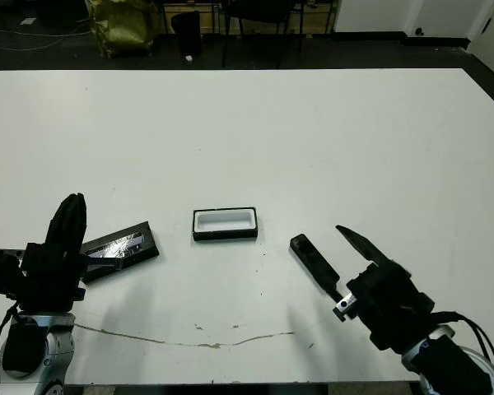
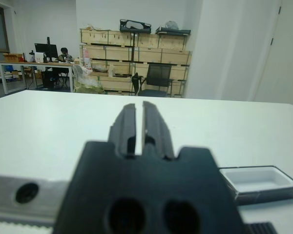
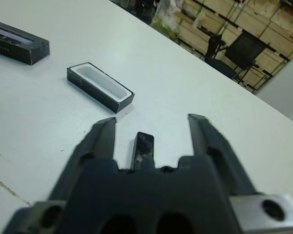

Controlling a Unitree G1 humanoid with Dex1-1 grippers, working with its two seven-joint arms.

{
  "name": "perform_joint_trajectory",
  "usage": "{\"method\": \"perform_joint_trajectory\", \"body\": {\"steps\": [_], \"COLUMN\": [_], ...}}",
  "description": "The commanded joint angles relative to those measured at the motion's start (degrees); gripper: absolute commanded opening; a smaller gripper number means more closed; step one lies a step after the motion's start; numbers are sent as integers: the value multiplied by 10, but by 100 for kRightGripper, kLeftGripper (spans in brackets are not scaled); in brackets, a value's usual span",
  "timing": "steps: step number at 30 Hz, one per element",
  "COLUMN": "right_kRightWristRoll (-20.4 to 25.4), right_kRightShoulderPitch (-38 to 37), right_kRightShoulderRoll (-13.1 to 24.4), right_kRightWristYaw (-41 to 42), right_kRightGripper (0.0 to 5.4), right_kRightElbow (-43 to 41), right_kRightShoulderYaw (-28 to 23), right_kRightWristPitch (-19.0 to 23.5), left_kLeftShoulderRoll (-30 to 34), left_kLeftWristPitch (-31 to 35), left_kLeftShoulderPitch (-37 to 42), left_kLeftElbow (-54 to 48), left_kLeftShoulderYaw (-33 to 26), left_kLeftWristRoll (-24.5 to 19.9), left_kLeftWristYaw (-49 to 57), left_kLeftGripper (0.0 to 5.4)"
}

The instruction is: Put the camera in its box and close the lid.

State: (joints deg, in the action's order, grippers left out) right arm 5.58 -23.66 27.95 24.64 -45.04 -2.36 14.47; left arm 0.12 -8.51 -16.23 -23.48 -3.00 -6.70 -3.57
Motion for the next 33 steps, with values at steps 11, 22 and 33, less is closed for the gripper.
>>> {"method": "perform_joint_trajectory", "body": {"steps": [11,22,33], "right_kRightWristRoll": [17,58,98], "right_kRightShoulderPitch": [-21,-8,14], "right_kRightShoulderRoll": [-49,-51,-37], "right_kRightWristYaw": [-10,-6,10], "right_kRightGripper": [539,539,539], "right_kRightElbow": [81,83,100], "right_kRightShoulderYaw": [27,25,9], "right_kRightWristPitch": [-39,37,106], "left_kLeftShoulderRoll": [13,14,17], "left_kLeftWristPitch": [11,10,-2], "left_kLeftShoulderPitch": [-19,-27,-33], "left_kLeftElbow": [-7,-9,-5], "left_kLeftShoulderYaw": [-11,-12,-15], "left_kLeftWristRoll": [1,-4,-5], "left_kLeftWristYaw": [-7,-8,-15], "left_kLeftGripper": [0,0,0]}}
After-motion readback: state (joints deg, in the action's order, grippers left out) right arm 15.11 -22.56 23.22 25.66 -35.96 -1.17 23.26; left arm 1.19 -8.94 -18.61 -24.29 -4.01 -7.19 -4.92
